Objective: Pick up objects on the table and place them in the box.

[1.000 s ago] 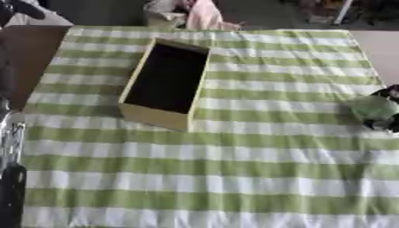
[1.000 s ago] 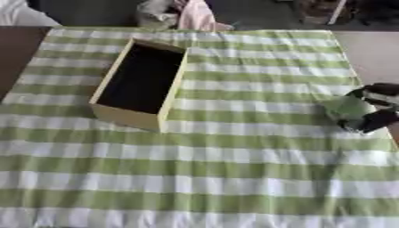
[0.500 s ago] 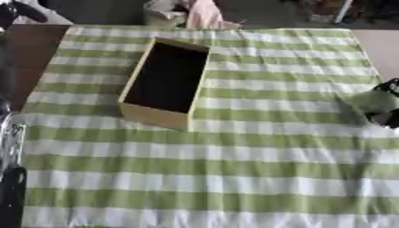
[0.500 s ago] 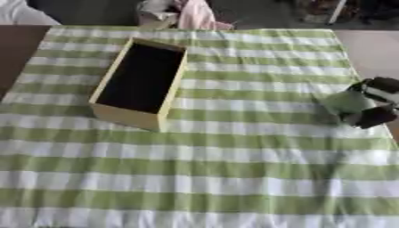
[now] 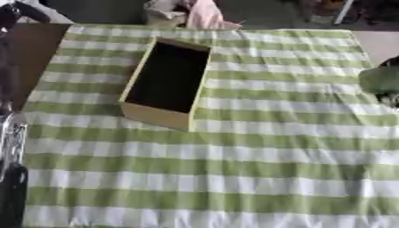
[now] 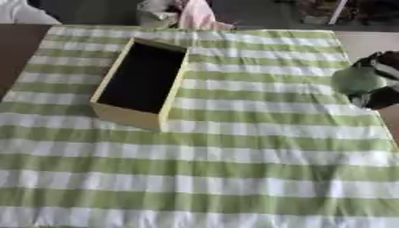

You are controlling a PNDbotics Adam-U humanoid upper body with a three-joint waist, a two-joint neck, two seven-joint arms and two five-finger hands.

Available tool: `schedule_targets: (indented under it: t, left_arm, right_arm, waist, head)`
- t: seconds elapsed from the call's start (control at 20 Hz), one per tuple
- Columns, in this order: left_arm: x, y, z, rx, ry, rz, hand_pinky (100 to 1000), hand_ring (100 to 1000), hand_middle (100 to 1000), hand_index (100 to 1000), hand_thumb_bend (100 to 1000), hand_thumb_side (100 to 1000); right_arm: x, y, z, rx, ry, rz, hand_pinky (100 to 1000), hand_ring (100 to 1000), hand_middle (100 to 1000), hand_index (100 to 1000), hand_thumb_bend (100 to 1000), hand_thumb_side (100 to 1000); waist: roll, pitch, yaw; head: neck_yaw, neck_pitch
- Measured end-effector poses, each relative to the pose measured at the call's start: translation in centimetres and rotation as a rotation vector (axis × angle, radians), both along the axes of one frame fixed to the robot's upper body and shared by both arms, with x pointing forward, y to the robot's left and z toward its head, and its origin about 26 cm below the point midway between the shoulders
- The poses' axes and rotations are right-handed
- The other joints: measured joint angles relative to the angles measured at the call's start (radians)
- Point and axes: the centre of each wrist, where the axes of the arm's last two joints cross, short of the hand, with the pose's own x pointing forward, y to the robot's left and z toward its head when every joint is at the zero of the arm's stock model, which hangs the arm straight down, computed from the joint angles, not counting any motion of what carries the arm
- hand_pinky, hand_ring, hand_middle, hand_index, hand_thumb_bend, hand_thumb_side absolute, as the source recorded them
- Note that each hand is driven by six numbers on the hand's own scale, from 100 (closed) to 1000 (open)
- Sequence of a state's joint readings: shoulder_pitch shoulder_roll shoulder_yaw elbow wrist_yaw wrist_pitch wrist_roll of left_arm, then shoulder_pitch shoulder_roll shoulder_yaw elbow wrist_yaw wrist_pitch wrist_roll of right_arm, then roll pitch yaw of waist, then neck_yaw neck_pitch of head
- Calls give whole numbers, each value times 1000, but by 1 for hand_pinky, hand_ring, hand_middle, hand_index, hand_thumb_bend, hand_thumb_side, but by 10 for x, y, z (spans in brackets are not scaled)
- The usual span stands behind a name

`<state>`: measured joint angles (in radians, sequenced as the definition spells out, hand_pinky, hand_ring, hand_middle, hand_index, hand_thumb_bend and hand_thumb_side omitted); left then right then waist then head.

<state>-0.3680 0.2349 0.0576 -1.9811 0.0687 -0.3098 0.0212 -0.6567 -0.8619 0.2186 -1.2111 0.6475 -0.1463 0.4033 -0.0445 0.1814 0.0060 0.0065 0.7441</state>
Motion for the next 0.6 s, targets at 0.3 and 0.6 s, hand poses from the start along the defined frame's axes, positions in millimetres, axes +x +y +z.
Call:
schedule_targets:
  t: [0.3, 0.6]
  left_arm:
    - [0, 0, -1, 2, 6, 0, 492, 777, 711, 746, 100, 704]
    - [0, -1, -2, -5, 9, -2, 493, 777, 711, 746, 100, 704]
  right_arm:
    - [11, 35, 45, 11, -84, 98, 895, 700, 645, 826, 100, 207]
    - [32, 95, 80, 23, -138, 254, 897, 703, 653, 826, 100, 223]
  waist:
    - [-2, -4, 8]
    - [-5, -10, 15]
  head:
    - [-1, 0]
    - [-9, 0]
